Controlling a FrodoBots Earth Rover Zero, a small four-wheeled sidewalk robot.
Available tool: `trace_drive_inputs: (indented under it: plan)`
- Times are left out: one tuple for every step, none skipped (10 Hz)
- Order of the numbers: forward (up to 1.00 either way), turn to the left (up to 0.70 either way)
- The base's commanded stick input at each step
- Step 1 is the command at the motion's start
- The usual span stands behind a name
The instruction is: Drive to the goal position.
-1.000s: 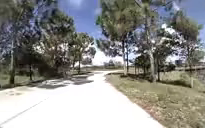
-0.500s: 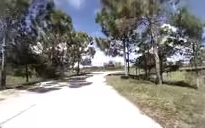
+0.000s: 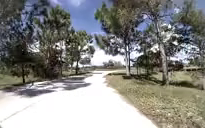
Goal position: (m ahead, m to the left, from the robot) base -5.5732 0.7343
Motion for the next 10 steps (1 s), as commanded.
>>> trace_drive_inputs:
  plan:
    - [0.85,0.0]
    - [0.85,0.0]
    - [0.85,0.0]
    - [0.85,0.0]
    - [0.85,0.0]
    - [0.85,0.0]
    - [0.85,0.0]
    - [0.85,0.0]
    - [0.85,0.0]
    - [0.85,0.0]
